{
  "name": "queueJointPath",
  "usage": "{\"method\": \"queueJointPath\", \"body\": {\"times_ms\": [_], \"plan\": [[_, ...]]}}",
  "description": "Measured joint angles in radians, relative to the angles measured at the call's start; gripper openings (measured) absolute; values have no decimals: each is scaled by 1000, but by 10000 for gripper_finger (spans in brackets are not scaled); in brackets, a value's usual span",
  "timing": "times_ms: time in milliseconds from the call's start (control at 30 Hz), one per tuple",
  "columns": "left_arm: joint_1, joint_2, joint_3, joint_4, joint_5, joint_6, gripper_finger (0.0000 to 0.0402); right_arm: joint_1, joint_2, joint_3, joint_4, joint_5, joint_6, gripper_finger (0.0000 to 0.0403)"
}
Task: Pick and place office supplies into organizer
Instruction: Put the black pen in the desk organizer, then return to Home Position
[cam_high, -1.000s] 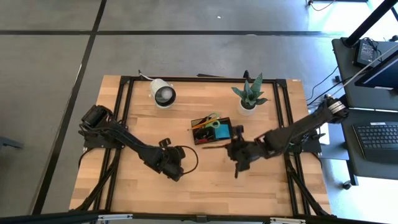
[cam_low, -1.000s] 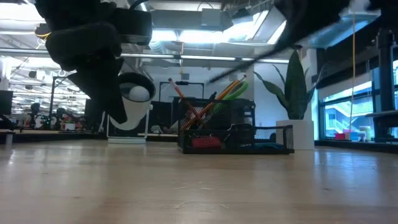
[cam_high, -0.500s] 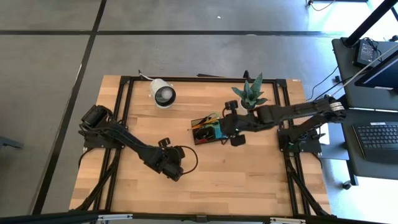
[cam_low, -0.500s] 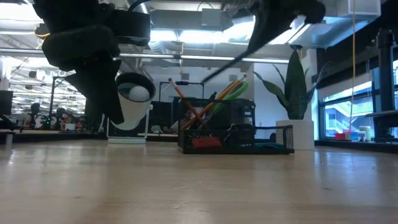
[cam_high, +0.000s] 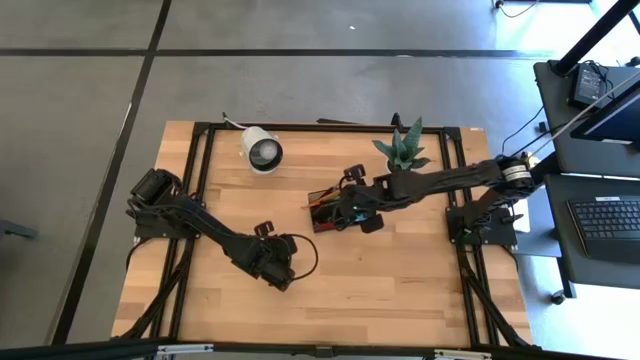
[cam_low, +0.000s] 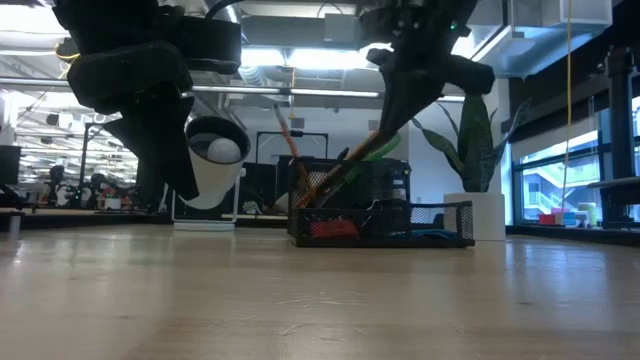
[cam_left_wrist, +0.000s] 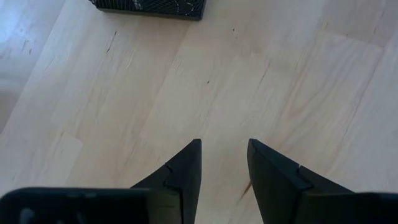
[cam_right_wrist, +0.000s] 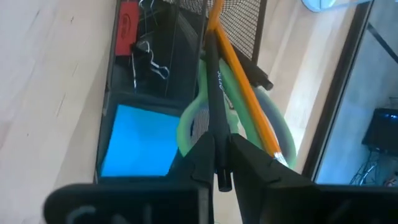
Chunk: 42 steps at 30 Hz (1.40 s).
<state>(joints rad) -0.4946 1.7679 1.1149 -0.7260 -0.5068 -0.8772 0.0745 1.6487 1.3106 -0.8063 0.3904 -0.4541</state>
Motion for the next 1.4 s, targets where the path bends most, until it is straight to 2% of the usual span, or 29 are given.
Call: {"method": "queueJointPath", "body": {"times_ms": [367, 633, 867, 1033, 1167, 1300, 1400], "plan": [[21, 0, 0, -1, -7, 0, 123, -10, 49, -1, 89, -5, -54, 44], [21, 0, 0, -4, -6, 0, 123, -11, 61, -2, 114, -2, -103, 76], [21, 0, 0, -7, -22, 9, 123, -11, 59, -2, 117, 3, -106, 133], [19, -6, 0, -7, -25, 5, 123, -1, 59, 35, 96, 111, -74, 183], [19, -29, 1, -10, -32, -26, 123, 38, 12, 91, 63, 116, -25, 202], [19, -61, 1, -12, -83, -26, 121, 82, -85, 109, 57, 110, 37, 206], [15, -90, 1, -18, -119, -26, 114, 115, -176, 109, -23, 109, 176, 206]]}}
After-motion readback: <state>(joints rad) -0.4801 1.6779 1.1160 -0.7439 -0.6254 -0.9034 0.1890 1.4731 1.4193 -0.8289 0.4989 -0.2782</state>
